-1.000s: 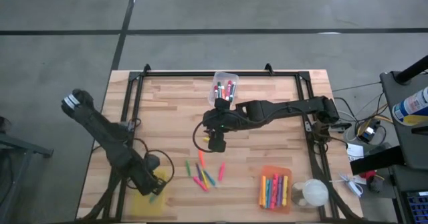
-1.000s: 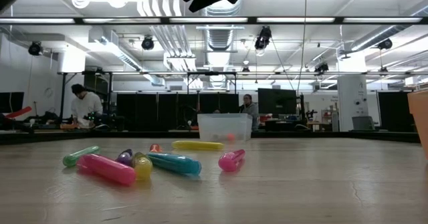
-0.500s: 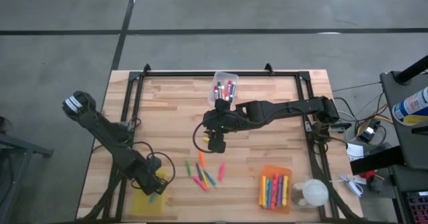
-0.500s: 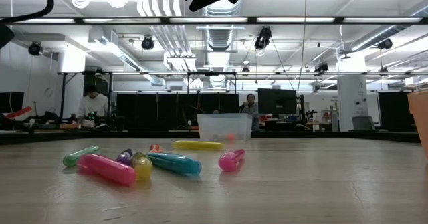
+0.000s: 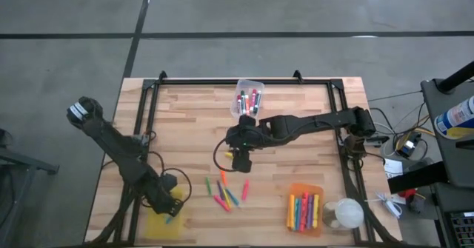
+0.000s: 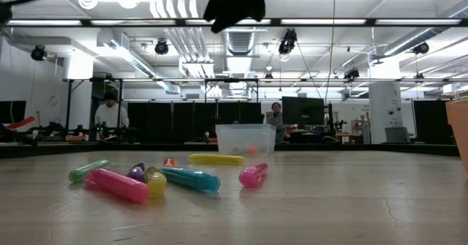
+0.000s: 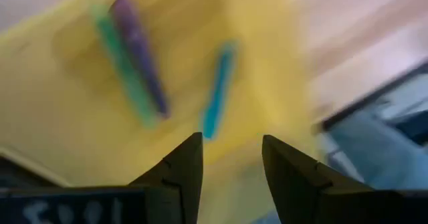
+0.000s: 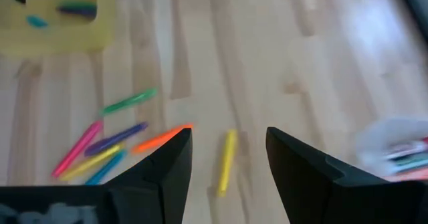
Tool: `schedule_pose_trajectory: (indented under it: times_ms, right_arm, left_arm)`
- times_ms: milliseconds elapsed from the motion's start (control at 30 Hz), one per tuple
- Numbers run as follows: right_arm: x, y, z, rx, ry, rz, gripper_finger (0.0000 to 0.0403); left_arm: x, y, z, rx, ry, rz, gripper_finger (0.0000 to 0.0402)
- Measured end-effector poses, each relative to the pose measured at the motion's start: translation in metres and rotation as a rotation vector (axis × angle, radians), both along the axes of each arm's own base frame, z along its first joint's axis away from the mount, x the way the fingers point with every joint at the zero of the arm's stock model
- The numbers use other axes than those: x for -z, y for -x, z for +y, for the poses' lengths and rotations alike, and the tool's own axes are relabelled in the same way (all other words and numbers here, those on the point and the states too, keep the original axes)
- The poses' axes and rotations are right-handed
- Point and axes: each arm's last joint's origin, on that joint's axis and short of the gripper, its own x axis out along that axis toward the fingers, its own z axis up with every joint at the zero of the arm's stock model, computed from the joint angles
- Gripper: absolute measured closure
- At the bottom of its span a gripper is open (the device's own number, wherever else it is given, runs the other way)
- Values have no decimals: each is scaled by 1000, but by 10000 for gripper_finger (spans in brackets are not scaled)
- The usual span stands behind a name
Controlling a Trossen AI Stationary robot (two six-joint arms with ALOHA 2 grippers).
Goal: Pick & Place Markers
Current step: Put the top yellow highlighter into the yellow bin
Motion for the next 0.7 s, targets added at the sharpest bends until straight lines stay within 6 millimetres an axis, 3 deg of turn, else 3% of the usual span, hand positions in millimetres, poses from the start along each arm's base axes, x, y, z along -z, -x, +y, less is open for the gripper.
schedule_pose_trajectory:
  times_ms: [433,700]
  right_arm:
    - [78,4,0,6,-64,43,218]
    - [131,2,-3,15,-58,132,218]
  left_arm:
    - [-82,1,29,-296,-187,-662,255]
    - [-114,4,39,-370,-239,-921,255]
